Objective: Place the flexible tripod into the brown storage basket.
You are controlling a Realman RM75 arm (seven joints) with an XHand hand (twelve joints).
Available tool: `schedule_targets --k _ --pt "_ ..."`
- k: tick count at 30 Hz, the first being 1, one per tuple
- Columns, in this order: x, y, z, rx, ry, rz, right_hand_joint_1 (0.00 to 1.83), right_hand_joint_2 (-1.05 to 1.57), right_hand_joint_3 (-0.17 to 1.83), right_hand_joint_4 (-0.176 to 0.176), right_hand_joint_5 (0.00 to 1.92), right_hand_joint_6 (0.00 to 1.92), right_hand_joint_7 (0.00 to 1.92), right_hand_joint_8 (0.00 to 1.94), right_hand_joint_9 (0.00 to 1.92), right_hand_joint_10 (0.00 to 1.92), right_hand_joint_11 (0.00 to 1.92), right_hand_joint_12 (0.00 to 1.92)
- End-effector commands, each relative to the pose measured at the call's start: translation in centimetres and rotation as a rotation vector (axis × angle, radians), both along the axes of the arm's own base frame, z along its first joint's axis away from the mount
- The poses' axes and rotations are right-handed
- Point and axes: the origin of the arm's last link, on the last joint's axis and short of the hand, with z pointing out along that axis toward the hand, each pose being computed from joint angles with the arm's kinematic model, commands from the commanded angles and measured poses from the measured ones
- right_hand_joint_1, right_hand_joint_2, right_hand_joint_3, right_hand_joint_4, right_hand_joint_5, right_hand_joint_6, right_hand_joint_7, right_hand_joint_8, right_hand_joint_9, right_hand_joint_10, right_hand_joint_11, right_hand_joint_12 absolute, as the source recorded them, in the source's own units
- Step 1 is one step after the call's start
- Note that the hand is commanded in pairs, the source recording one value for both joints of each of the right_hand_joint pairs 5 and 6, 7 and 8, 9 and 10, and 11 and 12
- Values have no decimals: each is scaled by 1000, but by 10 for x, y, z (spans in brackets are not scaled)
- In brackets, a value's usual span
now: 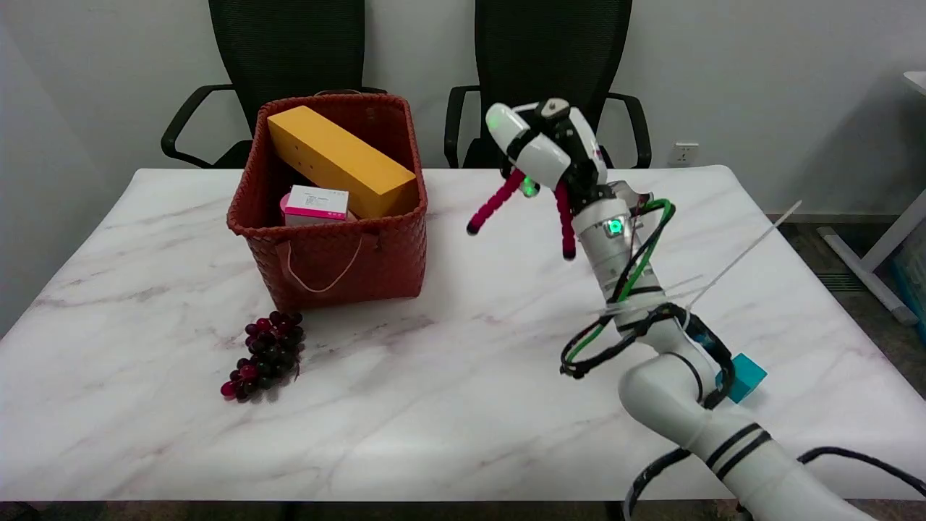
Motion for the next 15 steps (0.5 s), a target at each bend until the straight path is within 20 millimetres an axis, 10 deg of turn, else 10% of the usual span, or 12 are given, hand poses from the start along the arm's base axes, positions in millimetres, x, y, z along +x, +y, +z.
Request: schedule_targets --k 1,15 --pt "64 -66 -17 29 -83 116 858 1207 671 0 1519 1519 1839 1839 1806 1806 1893 1893" --pt "106 -133 -75 102 -52 108 875 1093 698 0 1422 1422 1785 1785 1748 1748 1853 1853"
